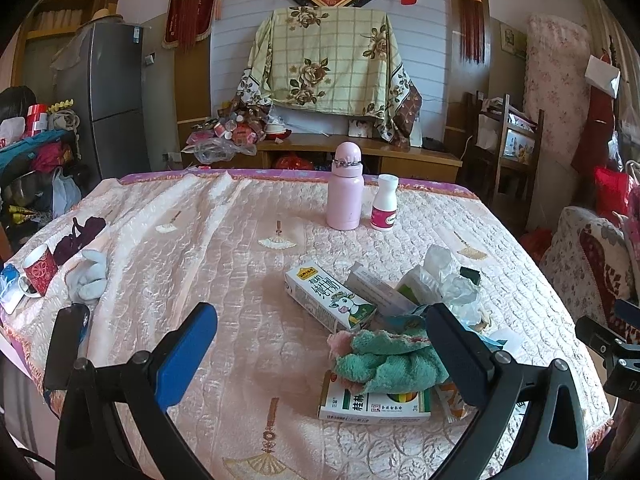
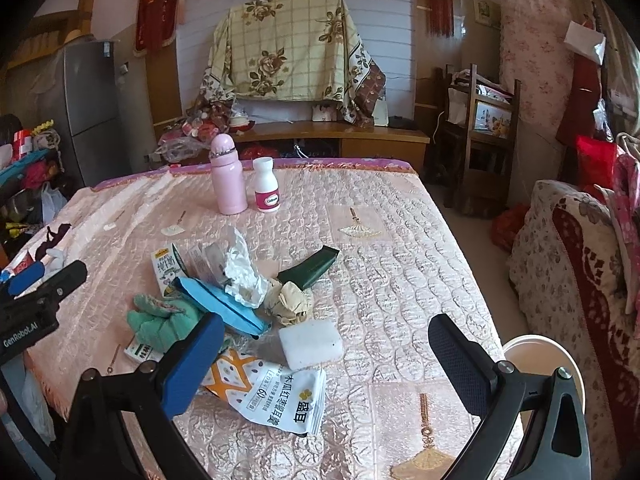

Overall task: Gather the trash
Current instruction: 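Grasp the green towel with the left tool while the right tool grasps the beige cloth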

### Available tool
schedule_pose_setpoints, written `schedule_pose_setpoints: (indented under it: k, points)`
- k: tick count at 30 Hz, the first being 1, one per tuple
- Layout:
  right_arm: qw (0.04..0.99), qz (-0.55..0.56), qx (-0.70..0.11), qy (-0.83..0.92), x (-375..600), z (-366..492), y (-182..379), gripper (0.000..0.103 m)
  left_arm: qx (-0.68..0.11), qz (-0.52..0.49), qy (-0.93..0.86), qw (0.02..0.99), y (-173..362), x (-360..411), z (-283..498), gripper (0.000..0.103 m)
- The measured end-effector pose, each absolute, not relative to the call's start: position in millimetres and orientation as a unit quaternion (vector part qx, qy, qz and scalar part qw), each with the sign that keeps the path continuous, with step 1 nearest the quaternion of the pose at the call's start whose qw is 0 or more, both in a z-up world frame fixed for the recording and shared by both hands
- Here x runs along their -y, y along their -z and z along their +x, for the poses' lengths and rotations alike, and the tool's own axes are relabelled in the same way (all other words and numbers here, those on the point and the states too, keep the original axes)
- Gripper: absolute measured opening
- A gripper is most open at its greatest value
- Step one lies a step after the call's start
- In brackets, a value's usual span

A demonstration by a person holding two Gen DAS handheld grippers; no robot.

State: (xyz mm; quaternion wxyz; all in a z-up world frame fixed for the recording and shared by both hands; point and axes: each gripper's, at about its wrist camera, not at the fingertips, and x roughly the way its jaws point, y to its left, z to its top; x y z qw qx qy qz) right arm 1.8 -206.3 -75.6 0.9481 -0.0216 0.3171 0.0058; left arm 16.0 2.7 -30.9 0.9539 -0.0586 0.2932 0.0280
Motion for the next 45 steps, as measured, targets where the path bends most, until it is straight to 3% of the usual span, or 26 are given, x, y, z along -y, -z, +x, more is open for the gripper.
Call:
schedule_pose_setpoints:
  k: [15,23,26,28,38,39,40,41,42,43,44,45]
  points:
    - [0.939,-0.021,-0.341,-0.031,215.7,6.1,95.3,0.103,-0.326,-0.033,0.007,0.945,48.5,-3.3,18.7,0.103]
    - [0.922,-0.003,-0.384,-0.057,218.4,51.2,120.7,0.102,-0.366,-0.010,0.066,0.928,65.5,14.8,35.2,0.103]
    - [0.912,0.008,-0.403,-0.076,216.3,74.6,133.4,0.092,-0.372,0.002,0.077,0.925,72.1,20.2,42.3,0.103]
    - [0.905,0.012,-0.416,-0.088,213.2,88.6,142.3,0.078,-0.379,0.016,0.086,0.921,78.2,24.2,48.7,0.103]
    - [0.878,0.008,-0.464,-0.120,199.4,144.8,178.2,0.076,-0.403,0.084,0.133,0.901,97.9,46.2,82.2,0.103]
    - [0.875,0.011,-0.467,-0.125,198.1,147.3,180.1,0.064,-0.405,0.089,0.140,0.899,99.2,48.6,84.0,0.102]
    - [0.872,0.014,-0.471,-0.129,197.3,149.5,182.0,0.042,-0.406,0.092,0.149,0.897,100.0,50.7,84.7,0.092]
    - [0.871,0.018,-0.474,-0.131,197.2,149.9,181.9,0.035,-0.408,0.094,0.158,0.894,99.8,52.3,84.9,0.084]
    - [0.871,0.021,-0.474,-0.132,197.9,150.8,183.5,0.035,-0.412,0.094,0.164,0.891,99.3,53.9,84.8,0.063]
    - [0.871,0.022,-0.473,-0.135,198.3,149.8,183.6,0.032,-0.416,0.094,0.166,0.889,98.7,54.6,85.0,0.050]
    - [0.872,0.023,-0.469,-0.137,199.1,147.7,182.4,0.029,-0.417,0.097,0.165,0.889,97.9,55.2,84.9,0.048]
    - [0.874,0.026,-0.464,-0.139,201.2,145.2,180.3,0.026,-0.416,0.100,0.165,0.889,96.3,55.6,83.5,0.038]
